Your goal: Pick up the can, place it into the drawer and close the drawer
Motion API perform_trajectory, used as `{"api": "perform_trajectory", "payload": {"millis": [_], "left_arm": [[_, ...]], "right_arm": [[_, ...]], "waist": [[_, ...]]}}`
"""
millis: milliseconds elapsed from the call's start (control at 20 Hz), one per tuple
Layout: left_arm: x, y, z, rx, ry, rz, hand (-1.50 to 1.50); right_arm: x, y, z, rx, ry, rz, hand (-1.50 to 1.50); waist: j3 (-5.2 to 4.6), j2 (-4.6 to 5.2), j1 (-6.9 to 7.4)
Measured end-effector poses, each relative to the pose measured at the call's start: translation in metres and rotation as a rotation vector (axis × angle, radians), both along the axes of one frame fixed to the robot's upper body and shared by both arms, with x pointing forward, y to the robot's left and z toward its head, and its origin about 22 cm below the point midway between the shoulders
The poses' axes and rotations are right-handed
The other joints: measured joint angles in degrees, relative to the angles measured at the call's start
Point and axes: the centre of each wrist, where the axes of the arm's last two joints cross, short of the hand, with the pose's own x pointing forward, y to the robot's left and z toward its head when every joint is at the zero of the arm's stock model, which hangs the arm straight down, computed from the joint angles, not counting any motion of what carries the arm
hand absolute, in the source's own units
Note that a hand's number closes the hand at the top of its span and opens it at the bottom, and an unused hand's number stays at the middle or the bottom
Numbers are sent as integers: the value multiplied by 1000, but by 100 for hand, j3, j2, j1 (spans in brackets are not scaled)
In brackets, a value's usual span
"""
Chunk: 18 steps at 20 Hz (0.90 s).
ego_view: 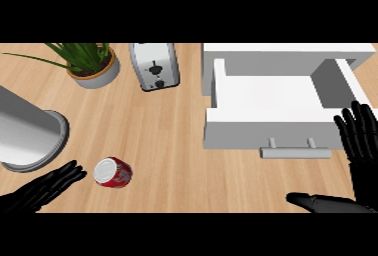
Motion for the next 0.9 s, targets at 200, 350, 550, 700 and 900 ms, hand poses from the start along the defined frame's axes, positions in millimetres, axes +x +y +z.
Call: {"api": "perform_trajectory", "payload": {"millis": [200, 350, 550, 700, 900], "left_arm": [[-2, 13, 3, -12, 33, 15, -150], [2, 13, 0, -6, 50, 32, -150], [5, 22, -2, 4, 67, 56, -150], [11, 16, -5, 9, 70, 66, -150], [20, 13, -18, 16, 79, 67, -150]], "right_arm": [[-9, -6, -5, 0, 5, -2, -150], [-8, -4, -5, 2, 4, -4, -150], [-11, -12, -14, 3, 4, -4, -150], [-15, -19, -17, 2, 7, -6, -150], [-23, -25, -19, -4, 10, -9, -150]], "waist": [[0, 1, -9], [1, 4, -13], [2, 4, -15], [1, 3, -23], [2, 5, -29]]}}
